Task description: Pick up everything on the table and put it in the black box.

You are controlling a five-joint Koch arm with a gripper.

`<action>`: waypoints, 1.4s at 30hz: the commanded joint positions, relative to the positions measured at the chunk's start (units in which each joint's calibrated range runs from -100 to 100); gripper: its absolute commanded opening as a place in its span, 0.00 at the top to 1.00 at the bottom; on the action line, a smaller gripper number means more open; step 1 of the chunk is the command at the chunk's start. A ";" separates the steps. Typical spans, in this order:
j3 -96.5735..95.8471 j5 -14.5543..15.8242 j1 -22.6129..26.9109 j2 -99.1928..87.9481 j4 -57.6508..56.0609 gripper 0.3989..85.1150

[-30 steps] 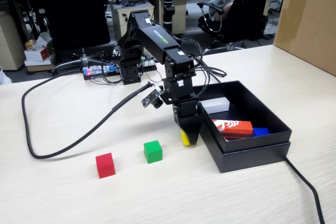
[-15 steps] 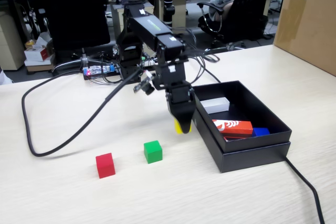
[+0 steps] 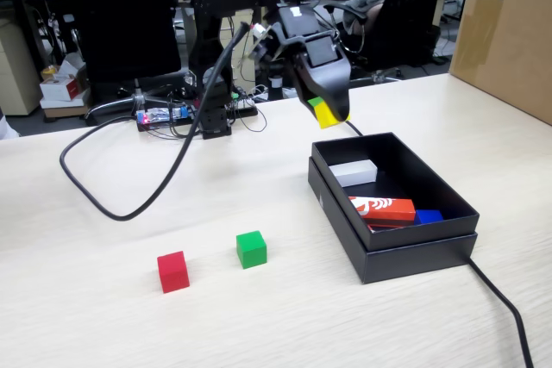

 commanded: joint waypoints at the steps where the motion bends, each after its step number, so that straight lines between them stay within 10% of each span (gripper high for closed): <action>1: 4.52 -1.56 1.95 -0.66 3.52 0.99; 20: -20.60 -6.94 3.47 11.62 32.02 0.99; 29: -24.04 -6.79 3.22 12.31 32.63 0.60; 42: -14.61 -4.25 1.61 -1.57 23.30 0.54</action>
